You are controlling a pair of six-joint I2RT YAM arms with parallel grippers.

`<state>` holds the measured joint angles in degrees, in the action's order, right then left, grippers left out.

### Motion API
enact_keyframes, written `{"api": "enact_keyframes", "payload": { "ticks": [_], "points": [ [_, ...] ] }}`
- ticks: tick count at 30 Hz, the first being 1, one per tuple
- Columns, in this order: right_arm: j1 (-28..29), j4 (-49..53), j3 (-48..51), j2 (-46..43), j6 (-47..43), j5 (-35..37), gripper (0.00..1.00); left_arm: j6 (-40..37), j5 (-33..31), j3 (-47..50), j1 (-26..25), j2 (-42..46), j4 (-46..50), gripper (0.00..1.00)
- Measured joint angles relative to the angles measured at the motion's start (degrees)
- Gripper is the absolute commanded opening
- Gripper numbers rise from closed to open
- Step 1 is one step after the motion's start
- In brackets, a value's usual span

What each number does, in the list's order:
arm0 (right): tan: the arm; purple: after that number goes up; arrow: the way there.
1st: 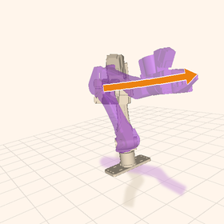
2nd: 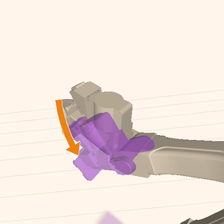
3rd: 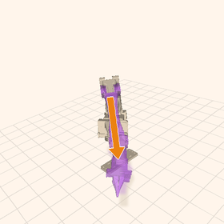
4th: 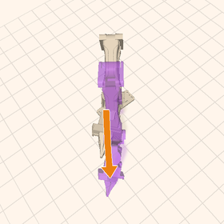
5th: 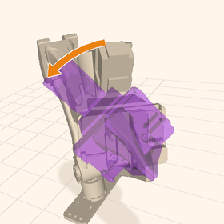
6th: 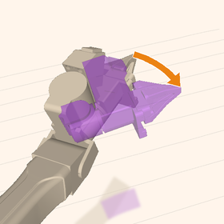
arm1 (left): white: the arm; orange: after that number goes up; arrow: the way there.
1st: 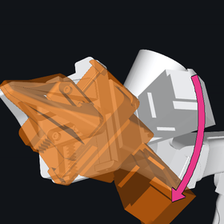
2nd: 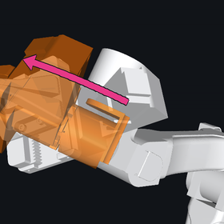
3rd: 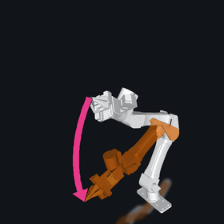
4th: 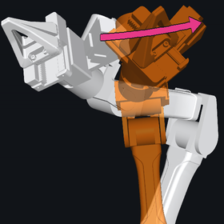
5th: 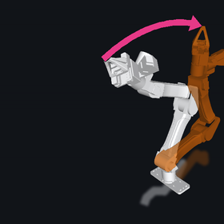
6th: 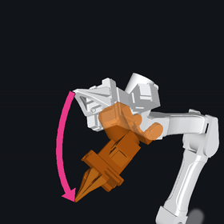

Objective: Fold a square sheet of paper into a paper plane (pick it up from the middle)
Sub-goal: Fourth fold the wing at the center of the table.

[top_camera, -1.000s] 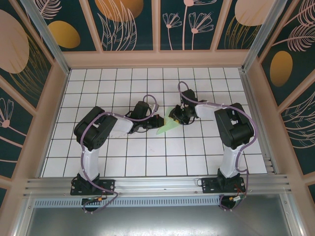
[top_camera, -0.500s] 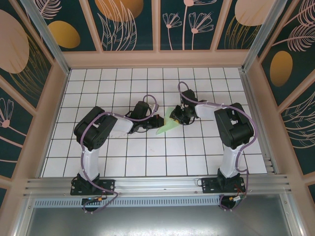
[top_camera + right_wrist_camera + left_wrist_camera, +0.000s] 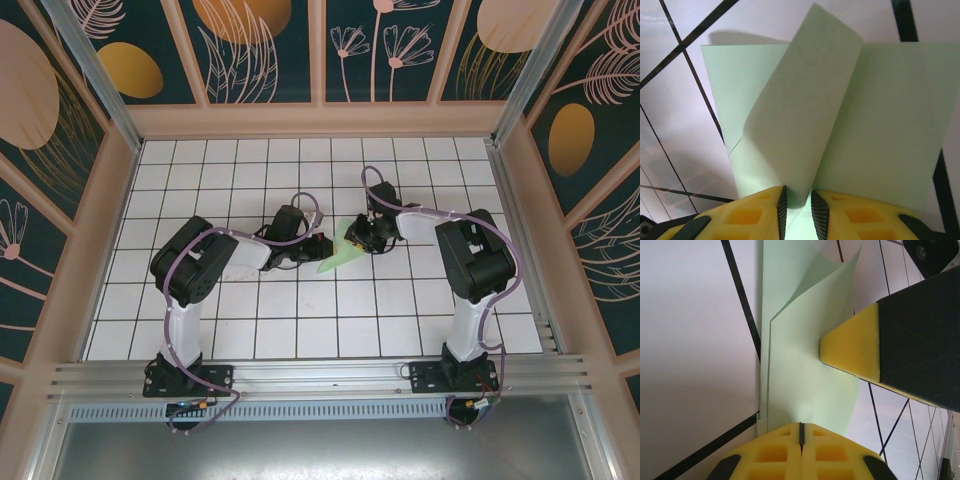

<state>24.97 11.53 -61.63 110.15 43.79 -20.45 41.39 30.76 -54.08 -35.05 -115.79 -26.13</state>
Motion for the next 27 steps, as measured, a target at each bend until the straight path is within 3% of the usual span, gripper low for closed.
{"api": "enact_keyframes", "payload": {
  "ticks": [15, 21, 24, 27],
  "points": [
    [0.7, 0.8, -0.2, -2.5, 0.0, 1.1, 0.31, -6.6, -1.6, -5.0, -0.5, 0.0, 11.3, 0.0],
    [0.8, 4.6, -0.1, -7.4, 0.0, 3.6, 0.35, -8.8, -1.9, -6.2, -0.6, -0.2, 13.6, 0.0],
    [1.0, 2.6, 1.2, -12.5, -0.1, 4.1, 0.3, -9.4, -2.0, -6.4, -0.7, -0.2, 14.1, 0.0],
    [1.4, -0.9, 3.2, -15.5, -0.8, 4.1, 0.15, -9.9, -2.3, -6.6, -0.7, -0.2, 14.5, 0.0]
  ]
}}
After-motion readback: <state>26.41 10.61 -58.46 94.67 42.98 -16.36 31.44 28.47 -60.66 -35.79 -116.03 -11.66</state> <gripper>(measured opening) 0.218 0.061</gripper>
